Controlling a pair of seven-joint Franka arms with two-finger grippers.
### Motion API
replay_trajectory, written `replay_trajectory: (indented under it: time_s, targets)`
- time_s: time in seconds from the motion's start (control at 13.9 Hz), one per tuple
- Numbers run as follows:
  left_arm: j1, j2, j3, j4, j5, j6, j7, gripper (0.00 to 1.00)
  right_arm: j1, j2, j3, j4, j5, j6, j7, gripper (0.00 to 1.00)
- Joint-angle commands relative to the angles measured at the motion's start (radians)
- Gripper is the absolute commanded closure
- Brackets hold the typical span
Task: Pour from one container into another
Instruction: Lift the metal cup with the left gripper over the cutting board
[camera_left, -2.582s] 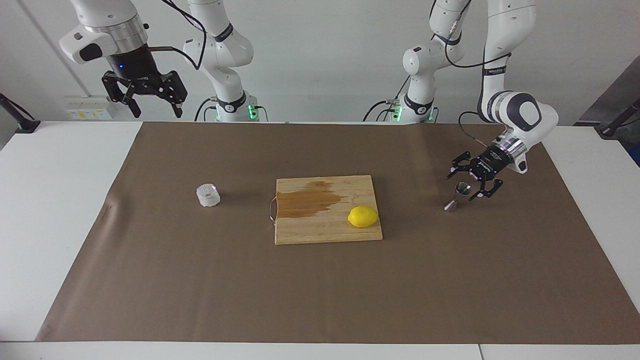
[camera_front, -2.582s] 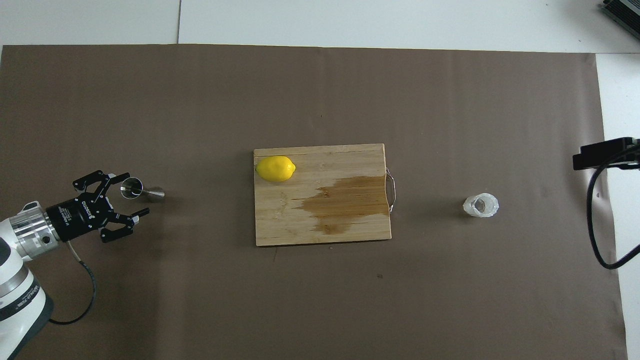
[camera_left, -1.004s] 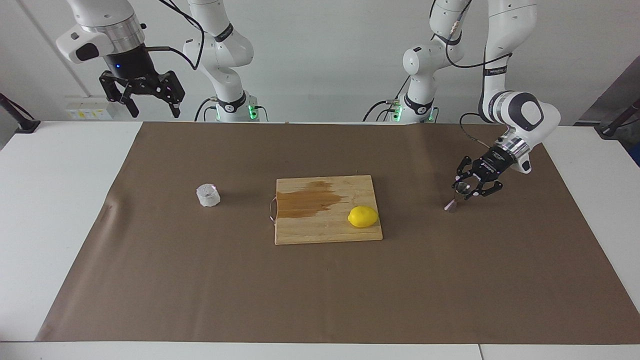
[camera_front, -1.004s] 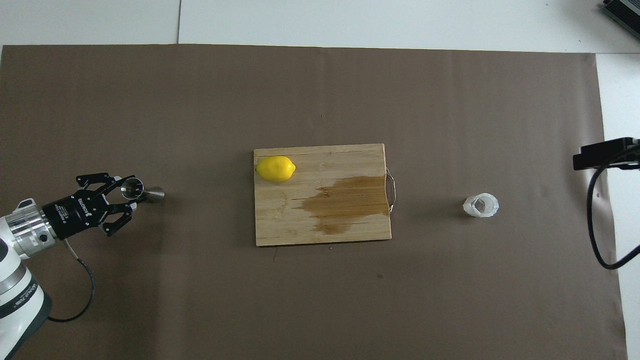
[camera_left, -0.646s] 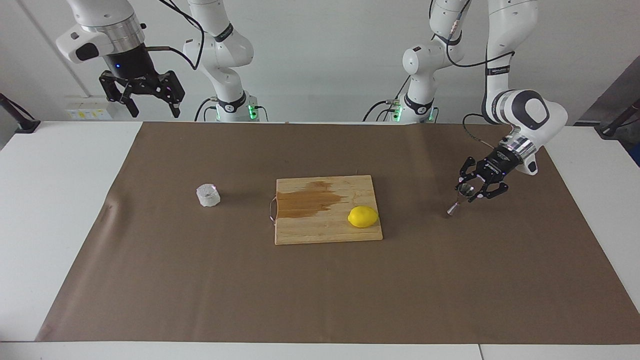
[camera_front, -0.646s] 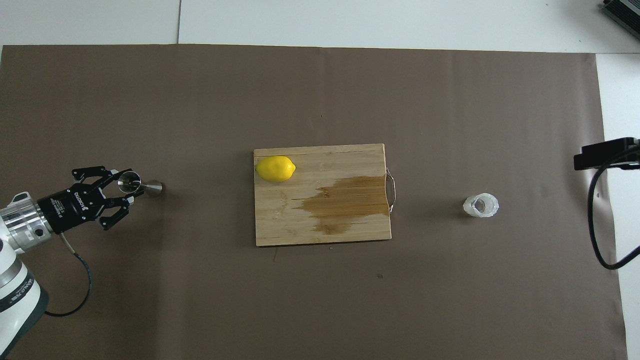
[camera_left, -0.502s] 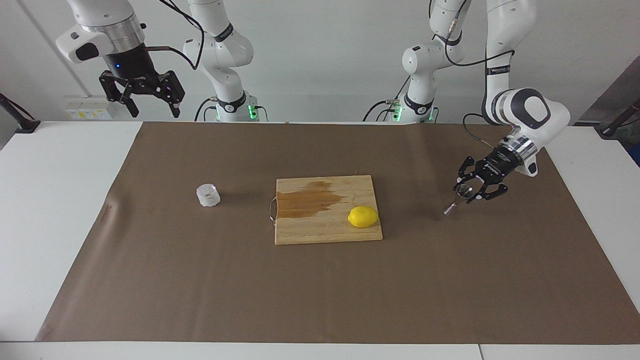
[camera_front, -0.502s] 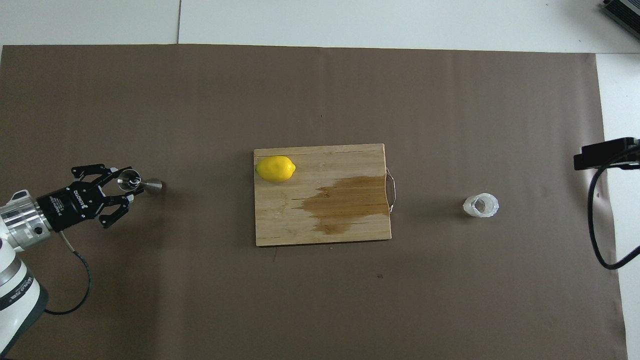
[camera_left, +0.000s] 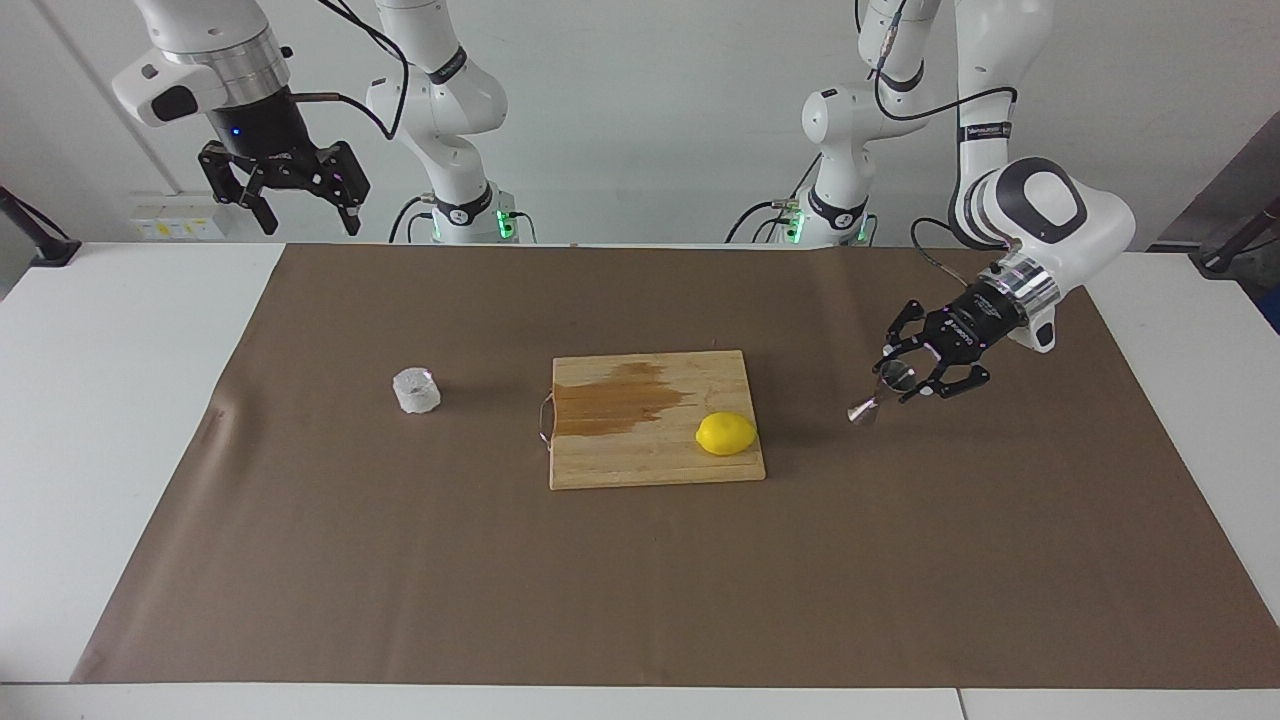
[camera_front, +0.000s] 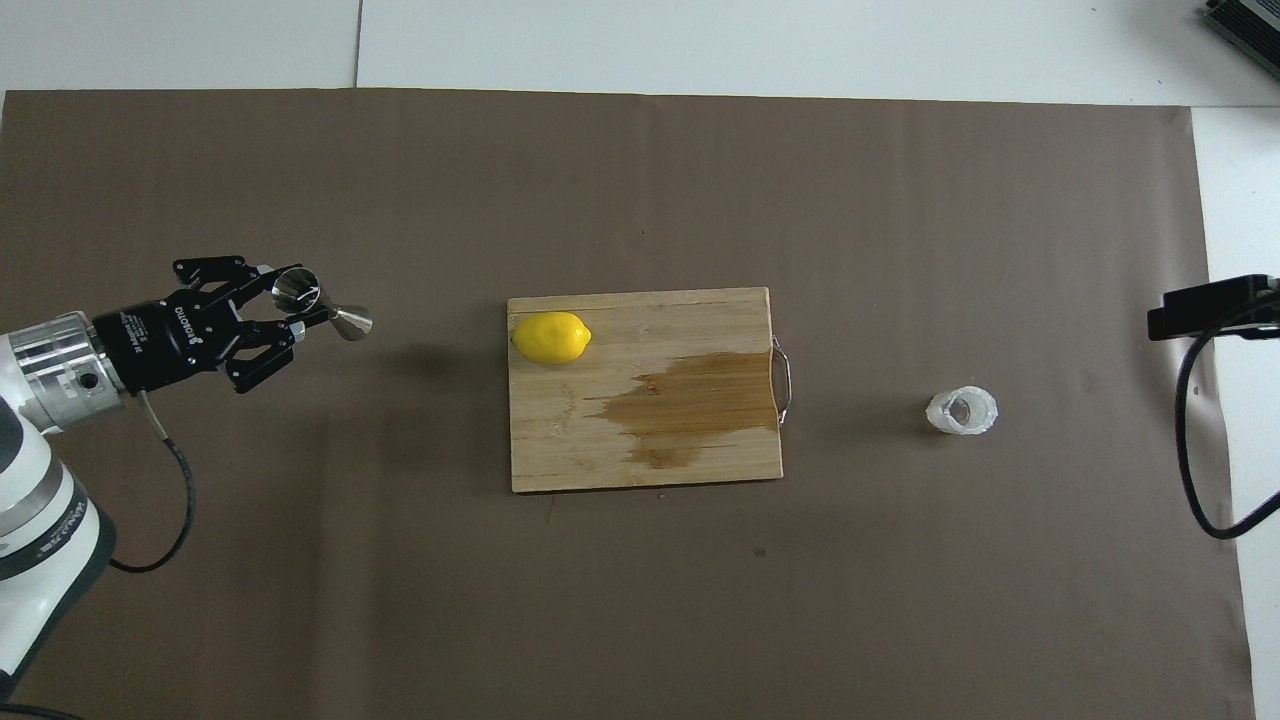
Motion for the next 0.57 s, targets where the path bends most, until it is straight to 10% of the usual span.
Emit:
replay_trajectory:
  time_s: [0.0, 0.5]
  targets:
    - [-0.106, -0.019, 0.003, 0.0, -0.083, 0.061, -0.031, 1.0, -0.005, -0.015, 0.0, -0.012, 0.016, -0.006, 0.007, 0.0]
    - [-0.488, 0.027, -0.001, 0.023, -0.451, 0.535, -0.025, 1.0, -0.005, -0.013, 0.0, -0.012, 0.016, -0.006, 0.007, 0.0]
